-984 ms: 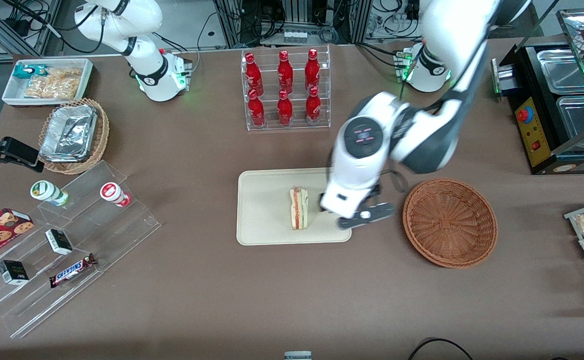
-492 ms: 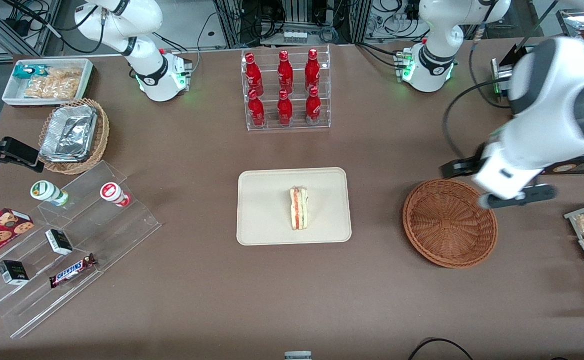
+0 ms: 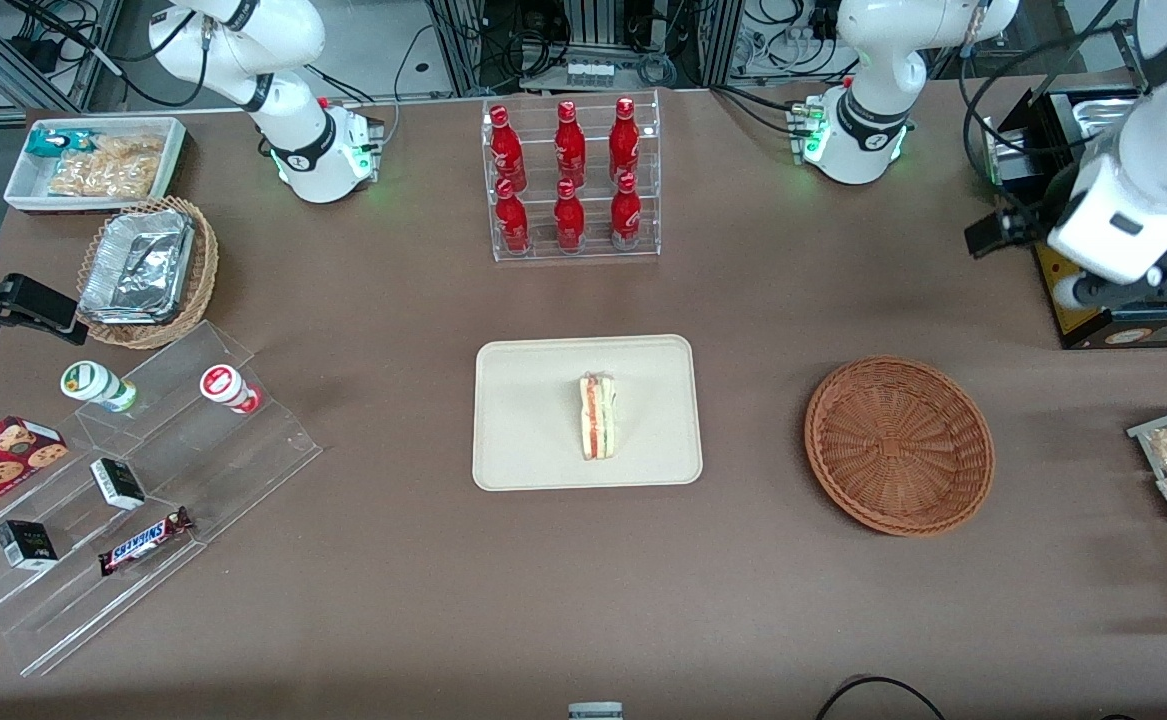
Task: Place sandwich from basket to tray
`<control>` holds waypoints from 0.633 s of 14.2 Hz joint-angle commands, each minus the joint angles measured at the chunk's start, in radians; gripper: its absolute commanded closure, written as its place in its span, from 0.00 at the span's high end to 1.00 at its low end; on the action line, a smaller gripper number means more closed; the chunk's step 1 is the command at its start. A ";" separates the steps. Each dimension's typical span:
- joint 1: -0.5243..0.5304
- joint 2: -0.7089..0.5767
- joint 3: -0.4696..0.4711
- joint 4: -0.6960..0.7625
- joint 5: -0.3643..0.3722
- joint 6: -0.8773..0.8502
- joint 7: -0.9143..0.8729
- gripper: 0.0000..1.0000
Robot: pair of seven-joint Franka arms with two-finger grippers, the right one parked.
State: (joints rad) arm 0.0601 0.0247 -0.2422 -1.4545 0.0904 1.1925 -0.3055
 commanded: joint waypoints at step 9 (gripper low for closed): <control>-0.002 -0.009 -0.020 0.016 -0.023 -0.039 -0.001 1.00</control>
State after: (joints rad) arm 0.0588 -0.0043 -0.2646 -1.4625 0.0808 1.1583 -0.3064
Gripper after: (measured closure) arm 0.000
